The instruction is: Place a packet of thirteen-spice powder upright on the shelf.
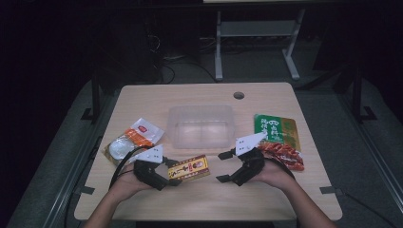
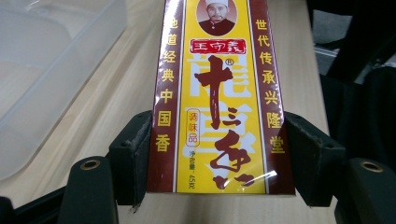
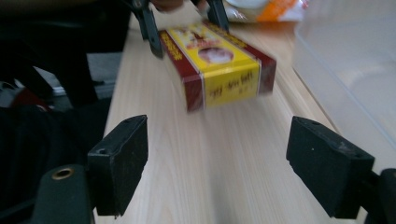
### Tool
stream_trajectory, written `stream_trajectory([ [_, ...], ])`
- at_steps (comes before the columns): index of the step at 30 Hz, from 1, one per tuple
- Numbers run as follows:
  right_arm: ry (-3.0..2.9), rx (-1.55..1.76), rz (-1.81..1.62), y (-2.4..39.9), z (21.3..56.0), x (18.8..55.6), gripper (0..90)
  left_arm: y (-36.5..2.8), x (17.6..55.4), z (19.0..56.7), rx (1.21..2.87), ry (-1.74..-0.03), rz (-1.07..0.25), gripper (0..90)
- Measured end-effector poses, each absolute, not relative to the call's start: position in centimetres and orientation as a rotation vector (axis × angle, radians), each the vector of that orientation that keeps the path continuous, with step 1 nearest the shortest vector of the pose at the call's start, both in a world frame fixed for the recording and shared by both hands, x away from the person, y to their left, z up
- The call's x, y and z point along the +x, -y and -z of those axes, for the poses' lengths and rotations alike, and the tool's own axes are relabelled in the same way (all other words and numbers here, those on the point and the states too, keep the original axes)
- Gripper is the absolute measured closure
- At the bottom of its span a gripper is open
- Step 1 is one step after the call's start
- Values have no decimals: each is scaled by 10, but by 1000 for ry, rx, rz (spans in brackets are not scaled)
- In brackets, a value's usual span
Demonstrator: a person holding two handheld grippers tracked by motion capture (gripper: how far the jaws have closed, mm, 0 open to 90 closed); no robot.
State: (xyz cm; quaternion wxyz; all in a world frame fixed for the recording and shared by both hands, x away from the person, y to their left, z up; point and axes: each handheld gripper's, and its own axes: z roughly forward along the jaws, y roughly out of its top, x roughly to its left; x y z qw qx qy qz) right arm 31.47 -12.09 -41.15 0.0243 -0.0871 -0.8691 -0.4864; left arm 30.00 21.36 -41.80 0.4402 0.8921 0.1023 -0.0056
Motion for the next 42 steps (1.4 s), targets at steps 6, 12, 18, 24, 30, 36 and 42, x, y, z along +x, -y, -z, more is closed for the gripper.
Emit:
stream_trajectory([
  [6, 2665, -184, 1506, 104, 409, 319, 196, -213, 296, 415, 2197, -226, 39, 318],
  [12, 2624, -160, 1499, 93, 412, 319, 190, -208, 293, 415, 2201, -187, 50, 318],
  [18, 2612, -131, 1511, 86, 412, 316, 203, -206, 291, 414, 2192, -170, 52, 318],
  [24, 2619, -110, 1508, 85, 412, 313, 245, -204, 290, 414, 2187, -157, 51, 318],
  [30, 2628, -105, 1522, 86, 411, 312, 283, -206, 290, 413, 2166, -158, 54, 318],
  [36, 2631, -94, 1541, 87, 408, 310, 301, -207, 292, 414, 2157, -151, 69, 317],
  [42, 2643, -95, 1516, 86, 404, 306, 314, -204, 292, 421, 2162, -147, 102, 314],
])
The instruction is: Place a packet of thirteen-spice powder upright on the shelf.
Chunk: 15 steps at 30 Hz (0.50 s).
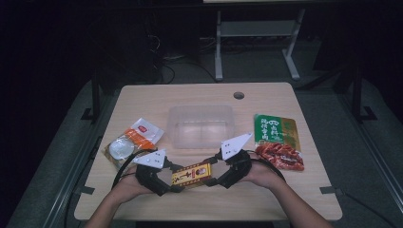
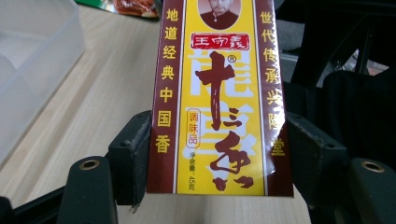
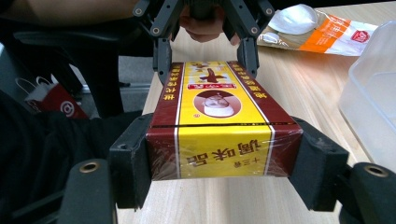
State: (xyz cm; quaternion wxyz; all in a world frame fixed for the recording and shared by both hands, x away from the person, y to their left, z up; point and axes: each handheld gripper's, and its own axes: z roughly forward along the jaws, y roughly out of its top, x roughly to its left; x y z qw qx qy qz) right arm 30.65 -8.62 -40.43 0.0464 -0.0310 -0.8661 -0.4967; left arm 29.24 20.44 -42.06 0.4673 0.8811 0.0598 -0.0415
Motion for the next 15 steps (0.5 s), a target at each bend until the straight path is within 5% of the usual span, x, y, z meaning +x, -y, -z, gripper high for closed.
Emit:
stream_trajectory([
  [9, 2669, -82, 1487, 85, 402, 304, 318, -198, 291, 426, 2208, -142, 98, 306],
  [15, 2673, -143, 1520, 91, 399, 308, 318, -202, 295, 427, 2202, -226, 51, 126],
])
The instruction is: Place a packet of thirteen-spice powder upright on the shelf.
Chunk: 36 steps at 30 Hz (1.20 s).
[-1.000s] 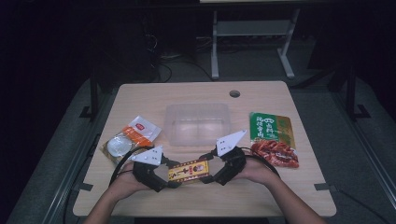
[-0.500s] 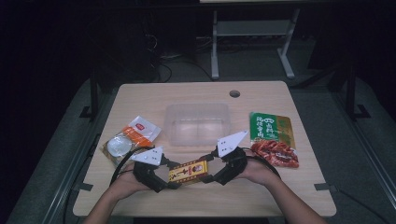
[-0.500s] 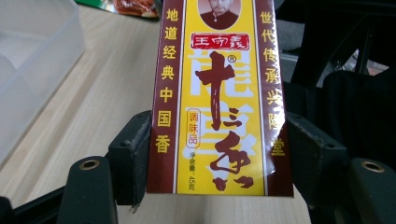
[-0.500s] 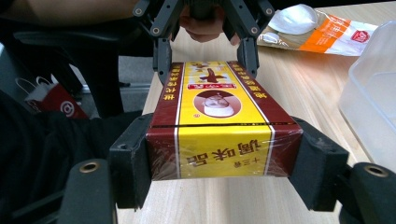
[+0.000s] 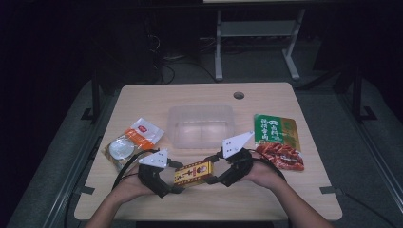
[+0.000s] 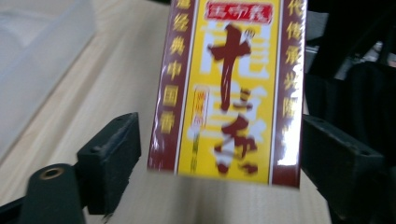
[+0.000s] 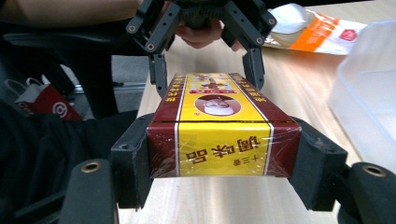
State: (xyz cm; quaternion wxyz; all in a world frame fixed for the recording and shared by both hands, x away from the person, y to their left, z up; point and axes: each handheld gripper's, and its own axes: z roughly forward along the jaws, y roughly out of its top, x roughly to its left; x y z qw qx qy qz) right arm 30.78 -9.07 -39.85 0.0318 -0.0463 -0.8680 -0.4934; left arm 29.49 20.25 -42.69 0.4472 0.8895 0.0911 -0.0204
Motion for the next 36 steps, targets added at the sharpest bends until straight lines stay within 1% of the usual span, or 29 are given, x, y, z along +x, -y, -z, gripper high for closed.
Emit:
stream_trajectory([
  [5, 2700, -176, 1507, 95, 398, 308, 318, -212, 295, 423, 2199, -285, 7, 118],
  [12, 2741, -225, 1509, 104, 395, 310, 318, -221, 285, 429, 2220, -396, -48, 118],
  [14, 2750, -241, 1509, 105, 394, 312, 318, -223, 281, 433, 2205, -450, -38, 118],
  [16, 2758, -243, 1512, 106, 393, 313, 317, -224, 279, 435, 2211, -460, -56, 118],
  [21, 2771, -266, 1522, 106, 389, 318, 317, -225, 275, 440, 2237, -474, -52, 118],
  [36, 2823, -358, 1530, 99, 376, 339, 318, -229, 278, 439, 2205, -492, -66, 123],
])
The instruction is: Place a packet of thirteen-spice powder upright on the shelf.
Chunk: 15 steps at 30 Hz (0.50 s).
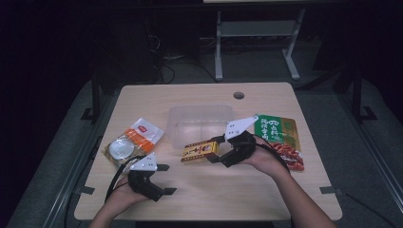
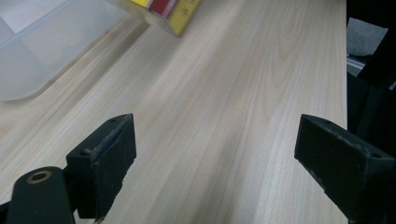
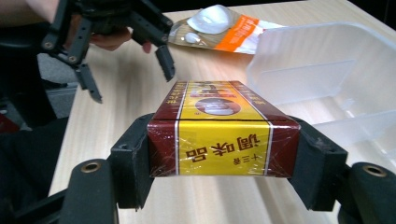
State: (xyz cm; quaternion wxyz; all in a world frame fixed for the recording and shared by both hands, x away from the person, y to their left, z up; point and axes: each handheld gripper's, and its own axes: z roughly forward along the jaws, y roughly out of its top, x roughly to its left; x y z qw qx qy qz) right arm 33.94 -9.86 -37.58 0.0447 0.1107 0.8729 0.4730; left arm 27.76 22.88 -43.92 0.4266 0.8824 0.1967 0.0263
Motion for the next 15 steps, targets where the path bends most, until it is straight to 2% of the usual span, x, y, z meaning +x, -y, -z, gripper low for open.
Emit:
stream_trajectory([
  [15, -2656, 393, -1381, 82, 363, 381, 318, -231, 279, 443, 2244, -481, -79, 127],
])
